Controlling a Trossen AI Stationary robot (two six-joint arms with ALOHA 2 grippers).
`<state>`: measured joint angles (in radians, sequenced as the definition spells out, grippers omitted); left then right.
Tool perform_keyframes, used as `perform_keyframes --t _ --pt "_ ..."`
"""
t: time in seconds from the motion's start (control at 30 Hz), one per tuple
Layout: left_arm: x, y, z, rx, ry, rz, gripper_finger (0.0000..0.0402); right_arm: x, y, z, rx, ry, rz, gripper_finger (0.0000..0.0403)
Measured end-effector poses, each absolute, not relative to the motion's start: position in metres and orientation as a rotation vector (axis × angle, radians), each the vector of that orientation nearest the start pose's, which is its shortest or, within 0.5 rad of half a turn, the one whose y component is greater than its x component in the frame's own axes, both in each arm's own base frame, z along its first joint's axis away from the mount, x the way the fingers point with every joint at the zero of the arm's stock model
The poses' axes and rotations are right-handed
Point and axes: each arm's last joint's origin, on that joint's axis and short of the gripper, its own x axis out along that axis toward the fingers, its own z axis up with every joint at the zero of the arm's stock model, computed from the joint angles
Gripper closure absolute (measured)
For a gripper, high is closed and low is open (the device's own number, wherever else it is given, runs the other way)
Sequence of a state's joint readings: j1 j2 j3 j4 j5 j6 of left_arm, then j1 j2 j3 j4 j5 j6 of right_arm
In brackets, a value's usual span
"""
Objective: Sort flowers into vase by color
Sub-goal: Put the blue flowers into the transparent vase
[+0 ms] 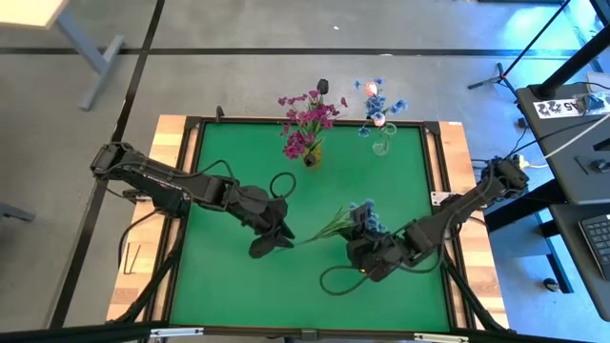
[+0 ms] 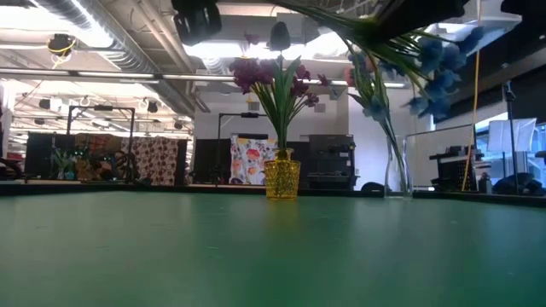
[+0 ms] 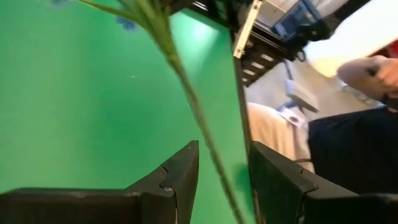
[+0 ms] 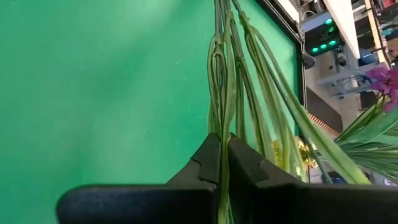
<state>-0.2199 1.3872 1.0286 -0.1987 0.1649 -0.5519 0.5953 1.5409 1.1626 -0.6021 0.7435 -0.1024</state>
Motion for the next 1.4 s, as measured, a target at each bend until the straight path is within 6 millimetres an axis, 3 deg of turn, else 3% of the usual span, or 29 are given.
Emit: perform_keyframes --t 0.3,0.57,0.83,0.97,1.13,1.2,1.4 --pt "0.301 -0.067 0.279 -0.596 0.655 -0.183 0.0264 0.272 0.160 0.259 -0.731 0.776 -0.115 0.0393" --pt "0.321 -0.061 0.251 -0.673 0.734 -0.169 0.0264 0.271 0.159 0.258 -0.741 0.778 -0.122 0.0393" --pt "0.328 -0.062 0.248 -0.663 0.697 -0.163 0.0266 0.271 0.159 0.258 -0.744 0.785 -0.123 0.0393" --pt "0.328 -0.061 0.248 -0.654 0.689 -0.142 0.0293 0.270 0.158 0.257 -0.749 0.793 -0.123 0.0393" --pt "0.328 -0.060 0.248 -0.630 0.678 -0.121 0.0377 0.269 0.158 0.257 -0.753 0.803 -0.125 0.0393" --pt "0.328 -0.060 0.248 -0.619 0.678 -0.116 0.0389 0.270 0.158 0.257 -0.752 0.796 -0.138 0.0387" --pt "0.328 -0.059 0.248 -0.588 0.664 -0.096 0.0395 0.267 0.162 0.274 -0.714 0.768 -0.178 0.0304"
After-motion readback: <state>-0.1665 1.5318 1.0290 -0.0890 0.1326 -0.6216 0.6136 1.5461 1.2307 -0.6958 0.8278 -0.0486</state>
